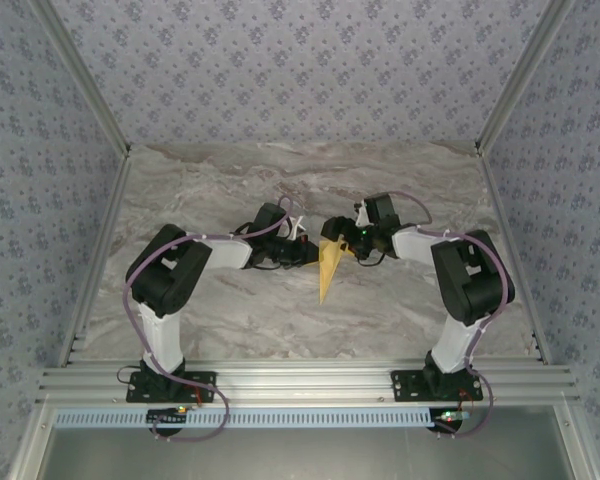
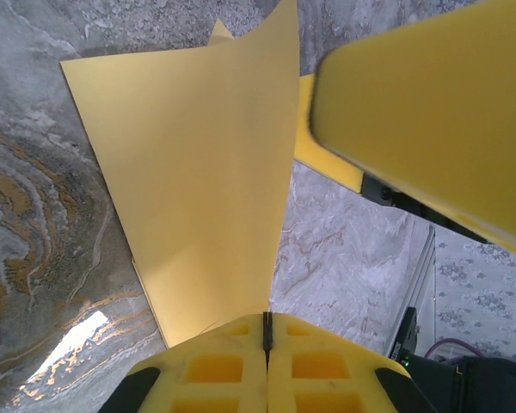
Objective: Fold a paper plane with a square sheet of paper (fold left side to right side)
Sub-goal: Fold the wing for the fifth time at the center of the table.
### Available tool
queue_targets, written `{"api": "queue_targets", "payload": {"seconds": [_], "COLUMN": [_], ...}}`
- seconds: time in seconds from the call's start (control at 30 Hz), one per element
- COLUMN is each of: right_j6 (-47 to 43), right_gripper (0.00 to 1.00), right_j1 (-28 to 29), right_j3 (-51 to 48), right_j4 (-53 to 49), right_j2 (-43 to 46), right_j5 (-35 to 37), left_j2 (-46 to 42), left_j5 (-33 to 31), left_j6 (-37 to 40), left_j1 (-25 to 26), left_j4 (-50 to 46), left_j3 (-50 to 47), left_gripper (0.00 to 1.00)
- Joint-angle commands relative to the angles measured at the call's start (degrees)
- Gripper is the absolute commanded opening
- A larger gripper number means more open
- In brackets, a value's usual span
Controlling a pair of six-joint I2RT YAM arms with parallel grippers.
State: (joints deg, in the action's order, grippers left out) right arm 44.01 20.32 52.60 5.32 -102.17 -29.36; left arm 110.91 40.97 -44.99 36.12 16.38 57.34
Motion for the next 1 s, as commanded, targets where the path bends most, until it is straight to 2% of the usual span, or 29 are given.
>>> {"api": "queue_targets", "payload": {"seconds": [0.0,0.4,0.97], "right_j6": [0.11,-1.47,-2.07], "right_gripper": [0.85,0.85,0.85], "right_j1": [0.44,1.40,2.13], "right_j3": [1.59,2.60,2.79], "right_j4": [-3.27,-7.34,-8.26], "right_j2": [-1.57,-3.21,-2.81], "right_j5": [1.00,1.95,1.94], "left_j2": [0.75,3.34,5.41], "left_j5": [1.11,0.56,1.13], "left_j6": [1.80,6.38,9.29], "left_j1": [0.37,0.28,0.32], "left_j4": [-1.43,-6.04,-6.78], "left_j3": [1.80,5.82,5.98], "left_gripper": [0.05,0.05,0.08]}}
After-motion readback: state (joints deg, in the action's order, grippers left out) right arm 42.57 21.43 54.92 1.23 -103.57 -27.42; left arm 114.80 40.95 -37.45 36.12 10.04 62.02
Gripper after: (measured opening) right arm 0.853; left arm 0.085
